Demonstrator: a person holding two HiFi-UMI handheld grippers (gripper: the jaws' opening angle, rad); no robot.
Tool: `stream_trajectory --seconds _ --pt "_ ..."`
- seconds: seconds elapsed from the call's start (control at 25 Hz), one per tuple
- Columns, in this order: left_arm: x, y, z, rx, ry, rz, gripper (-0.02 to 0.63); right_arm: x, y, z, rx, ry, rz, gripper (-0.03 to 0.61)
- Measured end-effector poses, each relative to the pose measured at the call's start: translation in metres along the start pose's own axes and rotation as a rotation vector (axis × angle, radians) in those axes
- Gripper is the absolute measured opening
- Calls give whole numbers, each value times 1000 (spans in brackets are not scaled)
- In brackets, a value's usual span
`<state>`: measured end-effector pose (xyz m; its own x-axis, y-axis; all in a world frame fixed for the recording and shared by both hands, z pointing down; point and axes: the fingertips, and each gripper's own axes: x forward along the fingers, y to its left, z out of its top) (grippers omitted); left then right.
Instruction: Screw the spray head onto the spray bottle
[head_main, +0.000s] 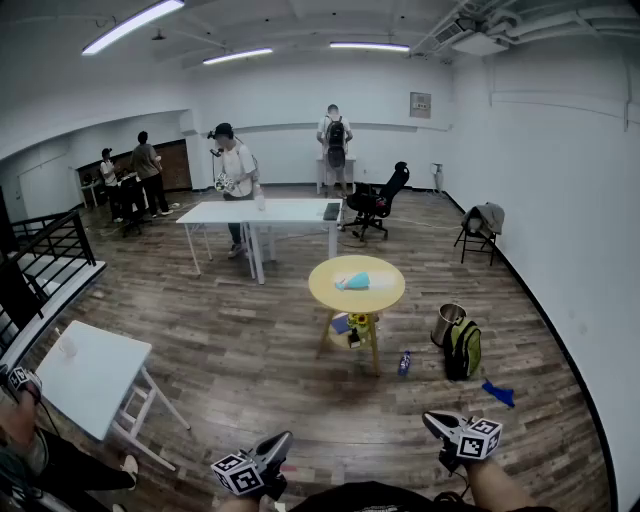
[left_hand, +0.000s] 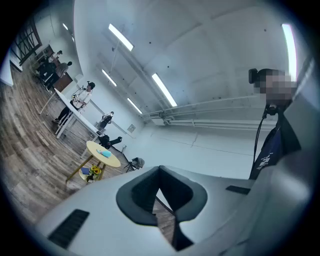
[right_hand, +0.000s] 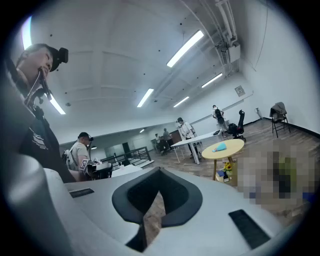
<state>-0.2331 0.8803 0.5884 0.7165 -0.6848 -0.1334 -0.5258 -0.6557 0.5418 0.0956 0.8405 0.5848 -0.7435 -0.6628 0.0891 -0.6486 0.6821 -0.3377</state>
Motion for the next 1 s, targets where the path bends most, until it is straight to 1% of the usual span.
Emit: stream_trajectory --seconds 0.28,0.44,0.56,0.68,0.84,1.0 --pt "11 -10 -14 -12 -17 1 11 -16 -12 4 -16 21 5 12" --pt "14 -13 -15 -22 -23 -2 11 -19 -14 4 -21 24 4 12" --pt "16 -16 -14 -32 -26 -2 11 -22 -20 8 -11 14 -16 12" --pt "16 -11 -16 -38 -31 -2 11 -23 -26 9 2 9 -42 12" --pt "13 -6 -15 -46 -33 -3 11 -19 -24 5 7 20 -49 12" --pt "8 1 -7 -60 -38 -9 11 -6 -22 2 19 36 -60 12"
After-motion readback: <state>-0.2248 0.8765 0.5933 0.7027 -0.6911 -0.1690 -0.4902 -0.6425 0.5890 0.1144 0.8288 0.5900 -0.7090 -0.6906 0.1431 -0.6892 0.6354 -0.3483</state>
